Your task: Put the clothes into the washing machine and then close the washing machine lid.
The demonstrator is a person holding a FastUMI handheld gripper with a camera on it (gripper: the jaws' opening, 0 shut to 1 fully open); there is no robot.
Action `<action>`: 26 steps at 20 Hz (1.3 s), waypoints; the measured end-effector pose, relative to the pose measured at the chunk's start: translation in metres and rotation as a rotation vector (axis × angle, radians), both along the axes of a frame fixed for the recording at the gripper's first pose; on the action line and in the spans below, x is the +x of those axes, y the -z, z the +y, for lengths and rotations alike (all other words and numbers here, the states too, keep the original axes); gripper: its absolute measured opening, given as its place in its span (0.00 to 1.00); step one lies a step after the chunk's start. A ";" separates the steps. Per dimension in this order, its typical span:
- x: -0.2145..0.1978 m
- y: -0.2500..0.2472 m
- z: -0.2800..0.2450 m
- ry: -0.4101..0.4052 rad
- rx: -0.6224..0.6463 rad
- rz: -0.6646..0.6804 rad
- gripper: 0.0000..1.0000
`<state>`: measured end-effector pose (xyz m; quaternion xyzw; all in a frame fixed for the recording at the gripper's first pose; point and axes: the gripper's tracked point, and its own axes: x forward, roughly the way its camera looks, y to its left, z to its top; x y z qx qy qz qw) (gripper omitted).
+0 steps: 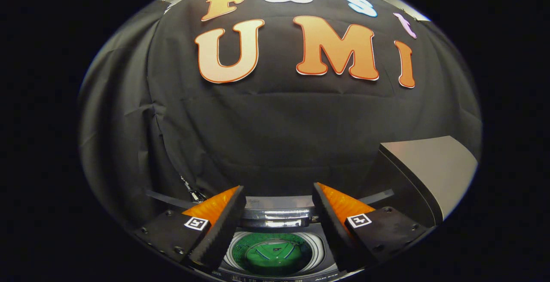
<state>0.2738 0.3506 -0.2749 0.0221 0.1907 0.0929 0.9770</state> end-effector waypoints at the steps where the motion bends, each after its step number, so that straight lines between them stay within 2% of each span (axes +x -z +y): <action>1: -0.002 0.000 0.000 0.001 0.000 -0.008 1.00; 7: -0.007 0.006 0.000 0.005 0.001 -0.011 1.00; 12: -0.027 0.024 -0.004 0.010 0.000 0.011 1.00; 14: -0.033 0.042 -0.008 0.016 -0.033 0.063 1.00; 18: -0.045 0.086 -0.011 0.002 -0.019 0.158 1.00; 23: -0.052 0.104 -0.006 -0.013 -0.003 0.202 1.00; 26: -0.060 0.131 -0.005 -0.032 -0.005 0.298 1.00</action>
